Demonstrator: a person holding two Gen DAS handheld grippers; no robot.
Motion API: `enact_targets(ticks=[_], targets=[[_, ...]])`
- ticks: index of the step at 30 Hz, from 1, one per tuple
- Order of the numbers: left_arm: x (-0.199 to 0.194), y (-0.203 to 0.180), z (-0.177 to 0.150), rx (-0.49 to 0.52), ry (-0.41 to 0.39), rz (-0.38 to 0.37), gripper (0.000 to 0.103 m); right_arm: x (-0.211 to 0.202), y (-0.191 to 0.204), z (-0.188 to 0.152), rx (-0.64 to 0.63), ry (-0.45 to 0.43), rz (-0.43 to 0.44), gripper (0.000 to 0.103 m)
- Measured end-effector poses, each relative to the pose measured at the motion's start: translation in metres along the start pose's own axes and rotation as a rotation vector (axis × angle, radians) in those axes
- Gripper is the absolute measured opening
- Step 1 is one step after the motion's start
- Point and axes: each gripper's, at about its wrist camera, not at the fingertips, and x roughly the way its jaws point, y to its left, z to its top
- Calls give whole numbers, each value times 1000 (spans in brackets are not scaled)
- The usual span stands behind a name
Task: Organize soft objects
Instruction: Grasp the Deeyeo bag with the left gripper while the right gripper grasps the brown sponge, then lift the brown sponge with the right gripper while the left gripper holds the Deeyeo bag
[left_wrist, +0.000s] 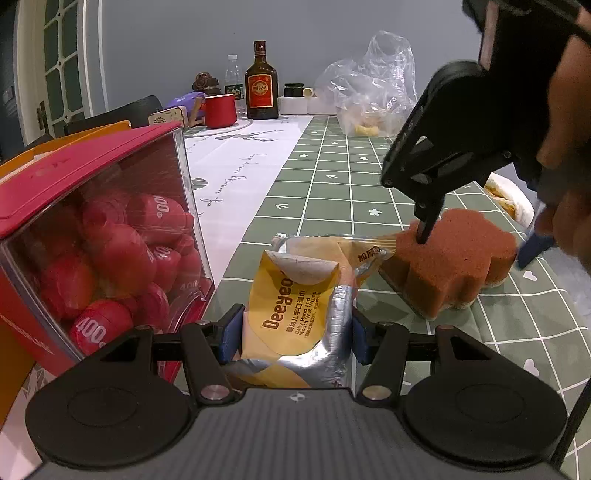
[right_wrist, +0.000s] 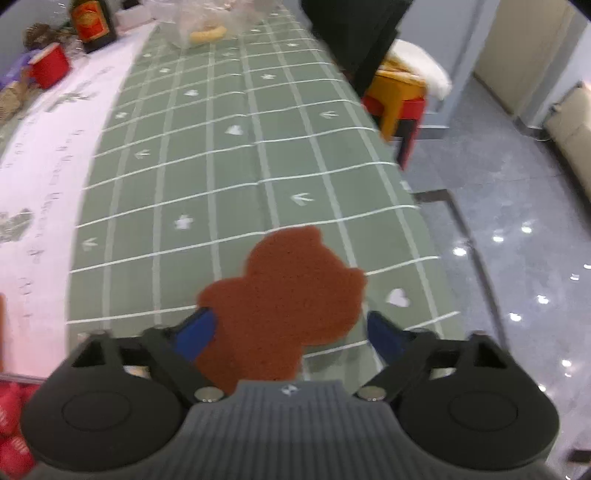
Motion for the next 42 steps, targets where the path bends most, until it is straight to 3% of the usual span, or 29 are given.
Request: enact_targets(ticks=[8, 12, 15, 17, 18, 19, 20, 26, 32, 38, 42], targets=[[1, 1, 1, 6, 1, -5, 66, -8, -12, -6, -115, -22, 77, 67], [1, 1, 1, 6, 1, -5, 65, -19, -38, -12, -144, -16, 123, 35], [1, 1, 1, 6, 1, -5, 65, -21, -57, -18, -164, 24, 183, 33], [1, 1, 1, 6, 1, -5, 65, -21, -64, -21, -150, 13, 218, 35], [1, 1, 1, 6, 1, -6, 65, -20, -68, -22, -129, 10, 243, 47], [1, 1, 1, 6, 1, -6, 65, -19, -71, -22, -101, 7, 265, 72], [1, 1, 1, 5, 1, -7, 65, -17, -73, -21, -72, 8, 285, 82], [1, 4, 2, 1, 2, -16, 65, -8, -62, -18, 62, 55, 321, 85], [1, 5, 2, 3, 2, -17, 65, 5, -43, -8, 171, 121, 194, 90], [0, 5, 2, 3, 2, -17, 65, 15, -24, 1, 179, 105, 132, 98], [0, 5, 2, 4, 3, -17, 65, 9, -10, -1, 50, 33, 92, 95]])
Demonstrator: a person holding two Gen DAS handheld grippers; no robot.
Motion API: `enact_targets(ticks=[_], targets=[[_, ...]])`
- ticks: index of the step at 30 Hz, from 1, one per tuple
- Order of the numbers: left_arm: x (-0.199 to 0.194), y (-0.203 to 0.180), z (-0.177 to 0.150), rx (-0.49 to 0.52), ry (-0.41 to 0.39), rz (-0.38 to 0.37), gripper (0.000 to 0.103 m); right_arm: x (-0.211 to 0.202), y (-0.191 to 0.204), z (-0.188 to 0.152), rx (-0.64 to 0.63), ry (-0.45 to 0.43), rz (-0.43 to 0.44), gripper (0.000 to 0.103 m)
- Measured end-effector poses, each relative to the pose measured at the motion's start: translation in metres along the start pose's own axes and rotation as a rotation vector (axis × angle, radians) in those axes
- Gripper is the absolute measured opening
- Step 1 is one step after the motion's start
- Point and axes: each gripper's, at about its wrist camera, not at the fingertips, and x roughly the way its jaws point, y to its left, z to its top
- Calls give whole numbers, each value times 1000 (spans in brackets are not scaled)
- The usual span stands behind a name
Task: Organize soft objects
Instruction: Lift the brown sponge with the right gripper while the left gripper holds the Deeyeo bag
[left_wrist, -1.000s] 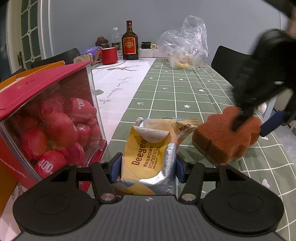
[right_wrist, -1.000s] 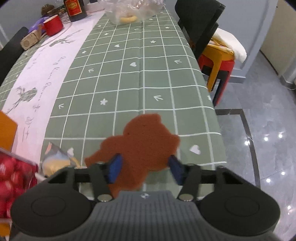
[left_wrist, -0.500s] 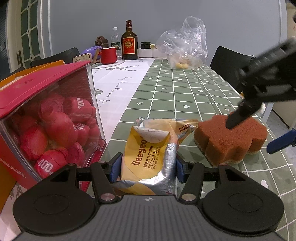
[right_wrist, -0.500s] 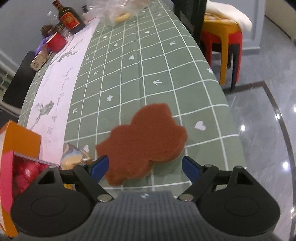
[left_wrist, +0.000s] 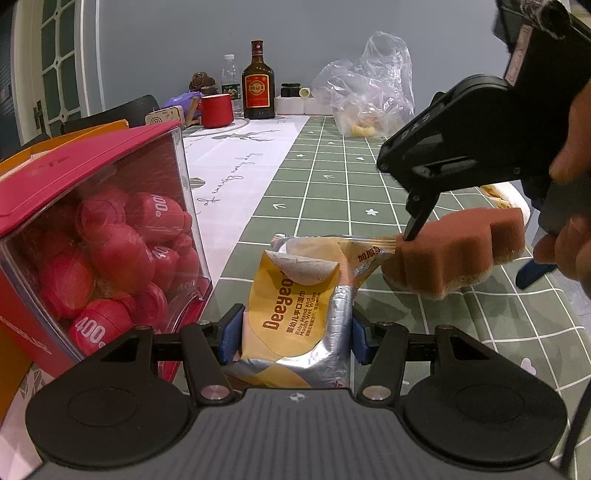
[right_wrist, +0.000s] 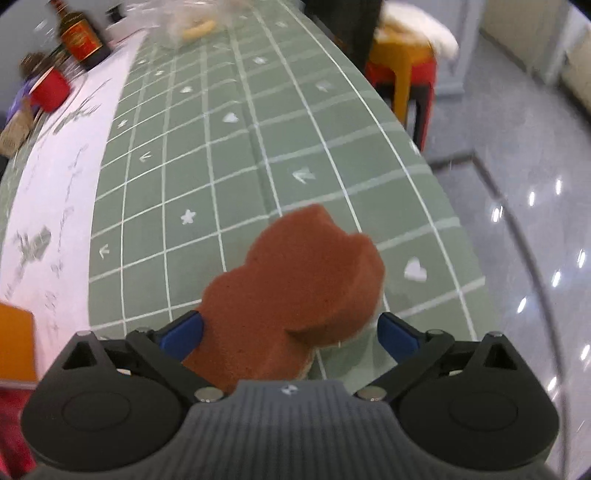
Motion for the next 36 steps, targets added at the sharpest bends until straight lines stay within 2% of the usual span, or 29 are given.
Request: enact_targets(ticks=[1, 4, 7, 9, 12, 14, 16, 19, 23, 26, 27, 28, 29, 30, 33, 36], targets=[[0, 0, 0, 0, 0, 0, 65, -2, 1, -1, -26, -15, 16, 89], [0, 0, 0, -1, 0, -1, 65, -6, 0, -4, -91, -33, 33, 86], [0, 0, 0, 1, 0, -2, 65, -9, -9, -4, -103, -17, 83, 80], [0, 0, 0, 2, 0, -2, 65, -14, -10, -5, -156, -6, 89, 79], [0, 0, 0, 2, 0, -2, 65, -20, -7, -5, -256, 16, 76, 80], [0, 1, 0, 4, 1, -2, 65, -22, -6, -3, -237, 28, 76, 81], [0, 1, 0, 3, 0, -3, 65, -17, -1, 0, -196, 54, 56, 94], [0, 1, 0, 3, 1, -7, 65, -8, 5, 3, -135, 79, 28, 96], [1, 1, 0, 8, 1, -9, 65, 1, 13, -1, -137, 65, -12, 100], [1, 1, 0, 11, 2, -7, 65, 0, 13, -8, -176, 21, 7, 99], [1, 1, 0, 11, 1, -8, 65, -2, 11, -9, -185, 4, 32, 93], [1, 2, 0, 9, 0, -9, 64, -6, 8, -11, -186, -31, 62, 83], [1, 2, 0, 6, -1, -11, 63, -11, 6, -12, -179, -62, 97, 63], [0, 3, 0, 3, -3, -14, 63, -15, 1, -13, -162, -78, 126, 59], [-2, 6, -1, -4, -11, -17, 60, -15, -8, -19, -161, -71, 175, 58], [-8, 7, -4, -3, -20, -7, 56, -17, -23, -23, -109, -83, 236, 54]])
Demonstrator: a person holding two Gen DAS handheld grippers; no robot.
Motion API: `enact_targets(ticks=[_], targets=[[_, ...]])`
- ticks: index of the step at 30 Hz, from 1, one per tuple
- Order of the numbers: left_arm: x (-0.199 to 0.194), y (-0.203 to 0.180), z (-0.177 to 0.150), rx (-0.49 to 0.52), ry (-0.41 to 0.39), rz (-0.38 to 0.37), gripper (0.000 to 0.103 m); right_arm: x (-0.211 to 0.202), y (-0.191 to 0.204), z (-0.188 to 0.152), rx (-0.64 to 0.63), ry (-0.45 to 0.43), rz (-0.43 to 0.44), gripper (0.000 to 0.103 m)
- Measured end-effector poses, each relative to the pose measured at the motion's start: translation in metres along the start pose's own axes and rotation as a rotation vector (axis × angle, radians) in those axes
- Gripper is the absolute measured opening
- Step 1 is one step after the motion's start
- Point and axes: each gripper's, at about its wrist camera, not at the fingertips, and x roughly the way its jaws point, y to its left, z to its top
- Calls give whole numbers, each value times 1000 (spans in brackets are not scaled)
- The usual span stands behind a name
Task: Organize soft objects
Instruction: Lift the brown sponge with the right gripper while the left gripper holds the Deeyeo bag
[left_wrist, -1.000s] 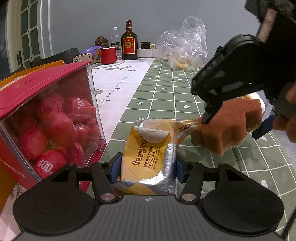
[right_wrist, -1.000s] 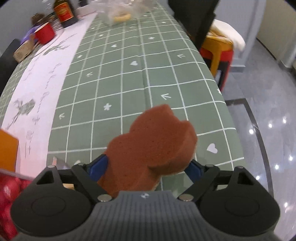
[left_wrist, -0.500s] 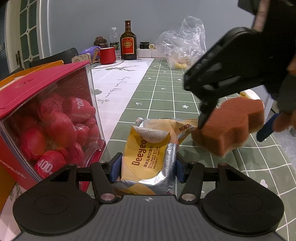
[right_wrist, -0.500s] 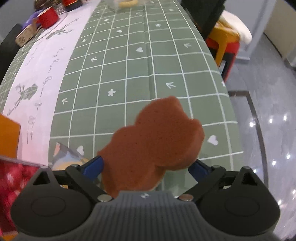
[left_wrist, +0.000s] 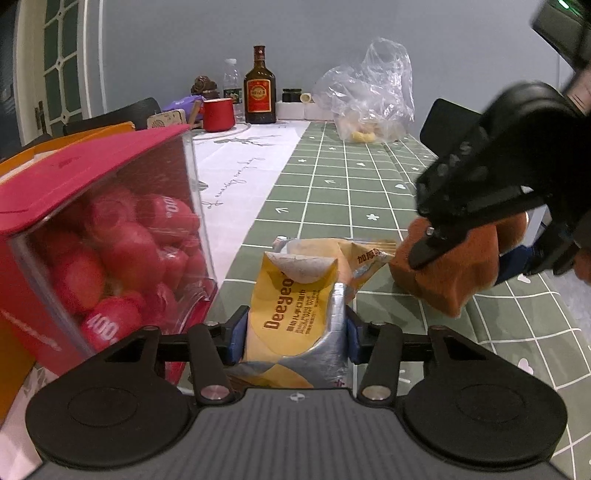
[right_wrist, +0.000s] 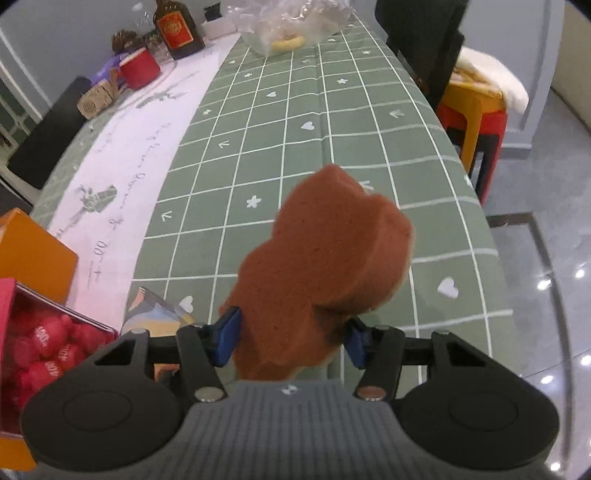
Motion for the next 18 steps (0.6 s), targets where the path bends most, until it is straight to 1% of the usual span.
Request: enact_targets(ticks=[2, 4, 6, 8, 11, 12, 13, 14, 15, 18], targets=[[-5, 1, -2, -1, 10, -10, 56, -8, -9, -3, 27, -27, 33, 51], [-12, 3, -6, 12, 13, -34, 56, -18, -21, -7, 62, -55, 82, 44], [-17, 7, -8, 18, 18, -53, 55, -26, -31, -12, 82, -65, 105, 43], [-21, 11, -8, 19, 30, -69, 55, -28, -37, -18, 79, -61, 93, 43], [-28, 19, -10, 10, 50, -96, 54, -29, -48, -27, 112, -51, 146, 45], [-31, 23, -11, 10, 55, -105, 54, -28, -50, -28, 116, -36, 148, 49], [-35, 26, -13, 10, 59, -114, 54, -26, -52, -30, 116, -21, 140, 60], [-38, 28, -15, 12, 60, -121, 54, -25, -52, -30, 115, -8, 123, 66], [-42, 32, -16, 13, 58, -131, 54, -23, -52, -30, 115, -4, 113, 74], [-50, 41, -17, -8, 51, -159, 54, -16, -55, -28, 166, -10, 129, 78]])
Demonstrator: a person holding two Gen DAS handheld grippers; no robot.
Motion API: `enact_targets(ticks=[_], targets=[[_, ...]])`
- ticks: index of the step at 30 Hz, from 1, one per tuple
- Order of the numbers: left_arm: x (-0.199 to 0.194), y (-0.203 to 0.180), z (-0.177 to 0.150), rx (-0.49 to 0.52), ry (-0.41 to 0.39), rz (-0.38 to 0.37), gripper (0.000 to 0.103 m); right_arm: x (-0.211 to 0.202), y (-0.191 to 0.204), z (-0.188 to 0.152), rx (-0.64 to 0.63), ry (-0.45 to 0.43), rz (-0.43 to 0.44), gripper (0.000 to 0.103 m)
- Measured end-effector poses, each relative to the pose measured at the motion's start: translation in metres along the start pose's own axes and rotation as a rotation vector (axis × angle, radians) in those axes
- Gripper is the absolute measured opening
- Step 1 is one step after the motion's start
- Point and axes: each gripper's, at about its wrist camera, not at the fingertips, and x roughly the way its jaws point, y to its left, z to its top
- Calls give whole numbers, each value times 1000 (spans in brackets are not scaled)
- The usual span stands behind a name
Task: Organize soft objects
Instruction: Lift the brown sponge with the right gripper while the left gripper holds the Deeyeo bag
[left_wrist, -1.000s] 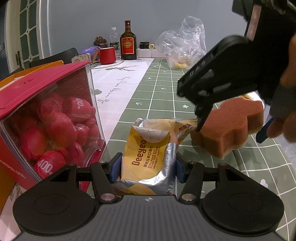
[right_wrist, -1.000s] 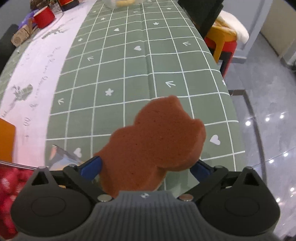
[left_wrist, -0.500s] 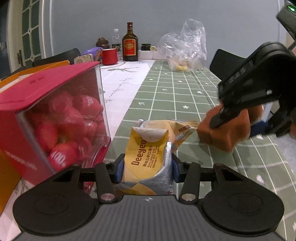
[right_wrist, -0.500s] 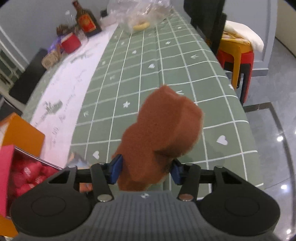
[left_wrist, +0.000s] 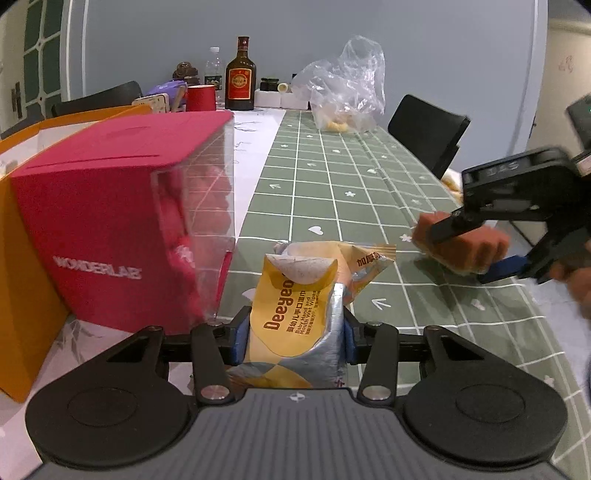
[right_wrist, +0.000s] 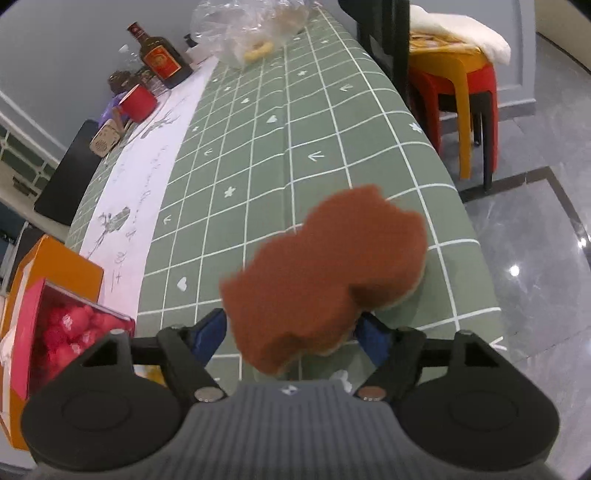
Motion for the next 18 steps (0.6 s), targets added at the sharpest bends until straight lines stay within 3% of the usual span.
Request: enact_targets(ticks=[5, 7, 10, 14, 18], targets=[[-12, 5, 1, 8, -11, -20, 54, 5, -7, 9, 199, -11, 11, 89], [-16, 7, 0, 5, -14, -31, 54, 7, -9, 11, 290, -13, 16, 98], [-20, 8, 2, -1, -30, -32, 54, 8, -3, 11, 354, -54, -25, 99], [-24, 8, 5, 7, -56, -17, 54, 17, 27, 11, 266, -61, -174, 100], [-28, 11, 8, 9, -67, -11, 54, 33, 56, 9, 208, -68, -409, 100]])
